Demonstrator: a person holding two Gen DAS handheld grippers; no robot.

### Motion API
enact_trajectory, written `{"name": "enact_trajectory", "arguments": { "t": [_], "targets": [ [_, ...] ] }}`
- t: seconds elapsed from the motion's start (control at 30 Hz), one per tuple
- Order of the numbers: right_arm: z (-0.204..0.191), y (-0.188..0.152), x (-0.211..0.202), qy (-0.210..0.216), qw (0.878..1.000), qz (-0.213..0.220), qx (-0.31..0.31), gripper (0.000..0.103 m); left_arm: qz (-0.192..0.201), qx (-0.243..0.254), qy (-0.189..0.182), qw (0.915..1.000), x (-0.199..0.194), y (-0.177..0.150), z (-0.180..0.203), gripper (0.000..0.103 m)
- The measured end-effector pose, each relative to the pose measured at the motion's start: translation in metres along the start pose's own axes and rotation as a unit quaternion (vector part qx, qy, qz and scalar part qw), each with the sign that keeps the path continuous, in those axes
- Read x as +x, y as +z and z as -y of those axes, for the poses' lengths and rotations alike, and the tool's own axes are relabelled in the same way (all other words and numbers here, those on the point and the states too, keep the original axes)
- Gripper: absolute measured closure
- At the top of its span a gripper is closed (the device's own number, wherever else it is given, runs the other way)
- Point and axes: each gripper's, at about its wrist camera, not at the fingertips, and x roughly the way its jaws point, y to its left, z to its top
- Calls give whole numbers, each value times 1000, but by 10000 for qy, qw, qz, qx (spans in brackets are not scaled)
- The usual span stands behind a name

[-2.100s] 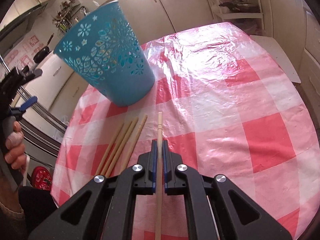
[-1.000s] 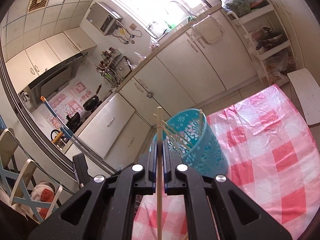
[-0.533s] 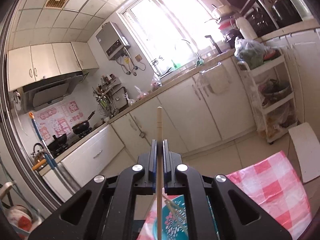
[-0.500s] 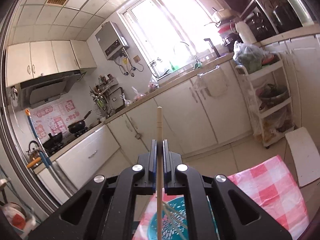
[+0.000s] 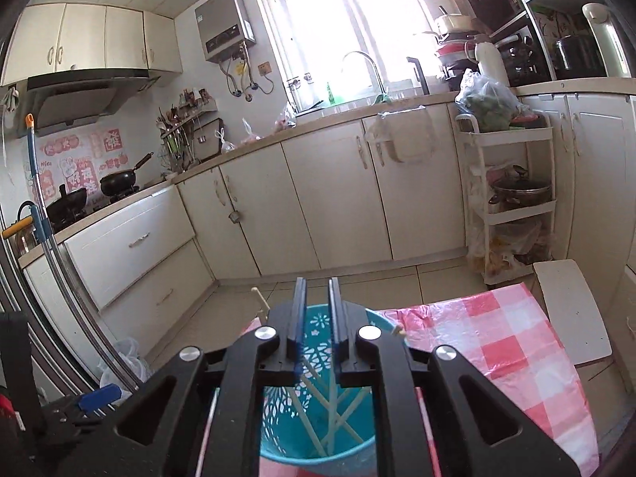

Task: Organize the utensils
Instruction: 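Lift the chopstick with the right tool over the basket and release, then bring both open tools back down to the remaining chopsticks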

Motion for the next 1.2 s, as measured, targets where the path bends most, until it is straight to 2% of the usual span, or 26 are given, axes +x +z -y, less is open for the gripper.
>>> {"name": "enact_trajectory", "arguments": {
  "t": [0.13,0.27,0.3,0.43,0.53,0.63,0.73,0.8,0.9,0.97,1.1,1.2],
  "targets": [
    [0,-10,-25,14,10000,-36,-89,78,-2,15,2,10000,-1,0,-1,8],
    [8,-34,-59,-48,9997,-197,106,57,-3,17,-8,10000,-3,0,-3,8],
    [10,-45,-64,-81,9993,-328,138,57,-15,4,-19,10000,-3,-1,-4,8],
    [20,-100,-66,-238,9908,-1329,124,57,-63,-5,-22,10000,-5,-4,-8,8],
    [30,-133,-53,-326,9775,-2056,344,66,-126,131,24,9998,-5,-10,-10,8],
    [30,-147,-37,-398,9705,-2359,295,71,-415,468,-67,9980,3,-20,-7,8],
    [25,-149,-26,-448,9691,-2425,98,73,-843,890,-311,9920,13,-38,4,8],
    [25,-157,-24,-514,9671,-2490,-18,79,-1083,1157,-472,9862,18,-51,15,8],
    [25,-163,-24,-621,9646,-2551,-238,90,-1357,1801,-696,9718,22,-76,41,8],
    [28,-163,-26,-631,9619,-2638,-348,92,-1400,2151,-725,9638,22,-91,56,8],
    [36,-162,-33,-644,9585,-2735,-485,93,-1610,2363,-856,9544,27,-112,73,8],
    [44,-164,-36,-593,9597,-2715,-418,93,-1736,2409,-882,9508,33,-122,78,8]
  ]
}}
